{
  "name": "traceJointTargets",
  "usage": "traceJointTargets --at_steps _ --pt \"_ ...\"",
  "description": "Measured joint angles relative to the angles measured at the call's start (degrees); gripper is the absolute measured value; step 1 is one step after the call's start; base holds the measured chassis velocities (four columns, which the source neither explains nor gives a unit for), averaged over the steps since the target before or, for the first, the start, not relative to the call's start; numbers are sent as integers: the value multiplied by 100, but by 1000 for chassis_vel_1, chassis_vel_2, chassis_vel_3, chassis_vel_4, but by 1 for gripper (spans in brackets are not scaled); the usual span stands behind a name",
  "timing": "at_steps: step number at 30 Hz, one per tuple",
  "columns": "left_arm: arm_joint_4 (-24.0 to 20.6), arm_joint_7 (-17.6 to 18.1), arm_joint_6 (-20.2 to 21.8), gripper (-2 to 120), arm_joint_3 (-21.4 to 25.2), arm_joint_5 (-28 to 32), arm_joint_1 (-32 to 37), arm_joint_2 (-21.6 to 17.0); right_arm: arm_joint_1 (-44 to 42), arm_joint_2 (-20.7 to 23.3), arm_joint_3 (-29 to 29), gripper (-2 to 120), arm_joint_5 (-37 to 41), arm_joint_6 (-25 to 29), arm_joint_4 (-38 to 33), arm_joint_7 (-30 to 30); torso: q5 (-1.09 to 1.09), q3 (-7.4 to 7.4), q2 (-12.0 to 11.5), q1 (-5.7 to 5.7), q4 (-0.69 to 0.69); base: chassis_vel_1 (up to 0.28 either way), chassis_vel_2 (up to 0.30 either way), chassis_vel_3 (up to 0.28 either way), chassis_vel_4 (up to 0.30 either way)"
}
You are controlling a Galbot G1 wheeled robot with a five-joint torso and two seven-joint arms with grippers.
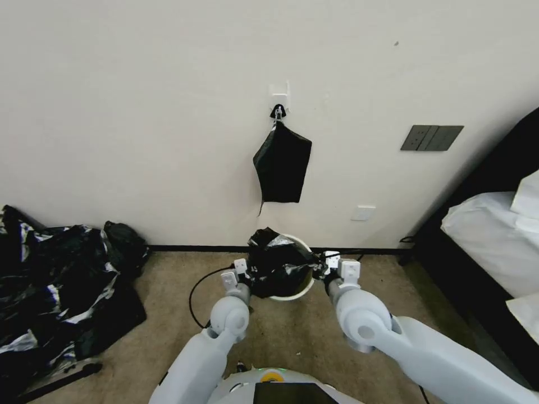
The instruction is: Place a trash bag onto the trash bin.
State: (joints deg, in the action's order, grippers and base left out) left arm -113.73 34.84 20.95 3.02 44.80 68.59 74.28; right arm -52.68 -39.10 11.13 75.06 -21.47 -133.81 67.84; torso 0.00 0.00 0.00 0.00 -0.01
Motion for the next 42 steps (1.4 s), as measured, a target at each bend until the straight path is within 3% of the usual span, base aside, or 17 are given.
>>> traceJointTargets --at_steps 3,10,18,21,26,29,33,35,38,39,41,42 --pt "-106 -180 -16 2 71 -3 73 -89 -297 19 -506 0 -87 12 -55 -73 0 0 0 0 0 0 0 0 0" --pt "-158 -314 -16 2 117 -26 155 -108 -506 109 -1085 0 -63 -36 -10 -204 0 0 0 0 1 0 0 0 0" --pt "-318 -539 -18 2 164 -7 226 -140 -548 115 -1353 0 193 -186 377 -616 0 0 0 0 1 0 0 0 0" --pt "-424 -831 -55 2 197 0 267 -191 -575 53 -1338 0 249 -256 562 -1004 1 0 0 0 0 0 0 0 0" --pt "-441 -890 -58 2 224 -8 268 -209 -638 109 -1389 2 174 -269 471 -1044 1 0 0 0 3 0 0 0 0" --pt "-386 -714 -46 2 239 -128 199 -204 -955 315 -1684 17 66 -263 158 -1044 -2 0 0 0 0 0 0 0 0" --pt "-319 -480 -31 2 242 -231 105 -210 -1270 442 -1917 27 -104 -250 -151 -1048 -1 0 0 0 0 0 0 0 0" --pt "-291 -267 40 2 234 -234 16 -213 -1463 518 -2029 38 -309 -208 -438 -1052 0 0 1 1 0 0 0 0 0" --pt "-289 -152 99 2 212 -222 -29 -224 -1568 569 -2080 45 -543 -155 -666 -1125 1 0 0 1 0 0 0 0 0" --pt "-302 -79 159 2 181 -219 -56 -256 -1644 660 -2141 55 -979 -62 -905 -1394 -2 -1 0 0 -1 0 0 0 0" --pt "-312 -74 174 2 168 -231 -58 -280 -1641 700 -2152 59 -1159 -35 -937 -1531 -1 0 0 0 -1 0 0 0 0" --pt "-324 -98 183 2 149 -322 -56 -335 -1549 796 -2119 64 -1531 8 -959 -1891 0 0 0 0 -2 0 0 0 0"
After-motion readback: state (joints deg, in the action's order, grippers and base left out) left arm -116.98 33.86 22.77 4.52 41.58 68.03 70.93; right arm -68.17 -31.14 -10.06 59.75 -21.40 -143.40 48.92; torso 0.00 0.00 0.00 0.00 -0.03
